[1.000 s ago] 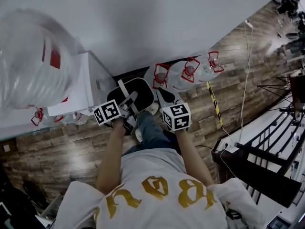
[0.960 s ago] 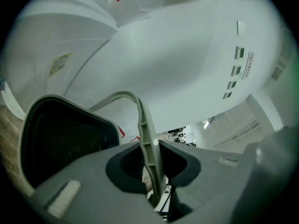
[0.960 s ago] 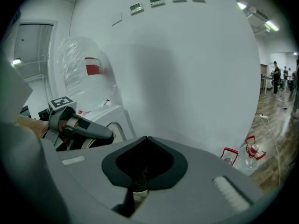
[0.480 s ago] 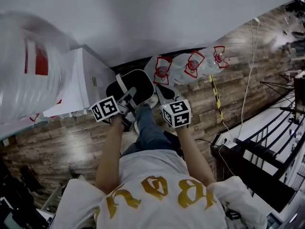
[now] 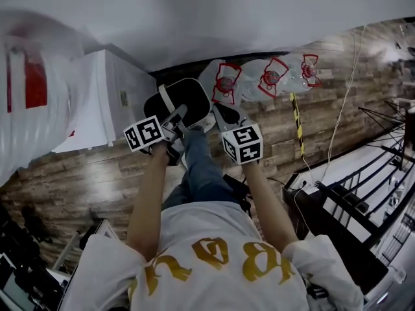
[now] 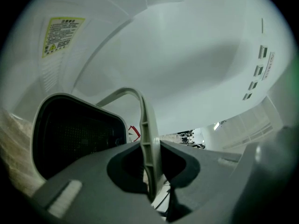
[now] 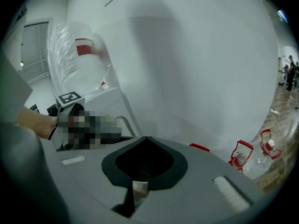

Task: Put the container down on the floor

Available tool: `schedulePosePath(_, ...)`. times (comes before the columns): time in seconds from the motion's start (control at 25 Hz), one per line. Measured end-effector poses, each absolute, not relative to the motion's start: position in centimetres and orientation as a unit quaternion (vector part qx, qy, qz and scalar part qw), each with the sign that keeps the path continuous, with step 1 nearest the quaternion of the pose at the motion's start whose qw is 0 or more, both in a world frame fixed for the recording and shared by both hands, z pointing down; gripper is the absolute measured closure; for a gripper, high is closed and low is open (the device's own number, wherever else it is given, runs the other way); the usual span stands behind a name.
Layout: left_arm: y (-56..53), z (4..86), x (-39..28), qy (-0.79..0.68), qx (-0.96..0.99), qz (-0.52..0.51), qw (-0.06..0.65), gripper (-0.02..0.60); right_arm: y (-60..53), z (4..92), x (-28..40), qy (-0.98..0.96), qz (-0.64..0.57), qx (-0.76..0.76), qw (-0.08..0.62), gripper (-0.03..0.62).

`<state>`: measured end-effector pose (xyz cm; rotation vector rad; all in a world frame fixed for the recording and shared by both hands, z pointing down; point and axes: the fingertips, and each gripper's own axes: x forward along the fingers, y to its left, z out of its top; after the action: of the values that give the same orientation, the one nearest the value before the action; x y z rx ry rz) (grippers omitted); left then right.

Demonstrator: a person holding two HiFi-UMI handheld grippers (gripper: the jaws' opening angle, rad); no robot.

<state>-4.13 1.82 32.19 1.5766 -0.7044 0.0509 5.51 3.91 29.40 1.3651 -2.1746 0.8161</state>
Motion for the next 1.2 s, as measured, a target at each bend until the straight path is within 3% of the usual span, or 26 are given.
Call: schedulePosePath(1.2,0.6,49.9,-5.3,-0.373,0.641,0.089,0.665,0.537,3.3,45.1,1.4,-0.82,0.325,0.373,0.286,0.568)
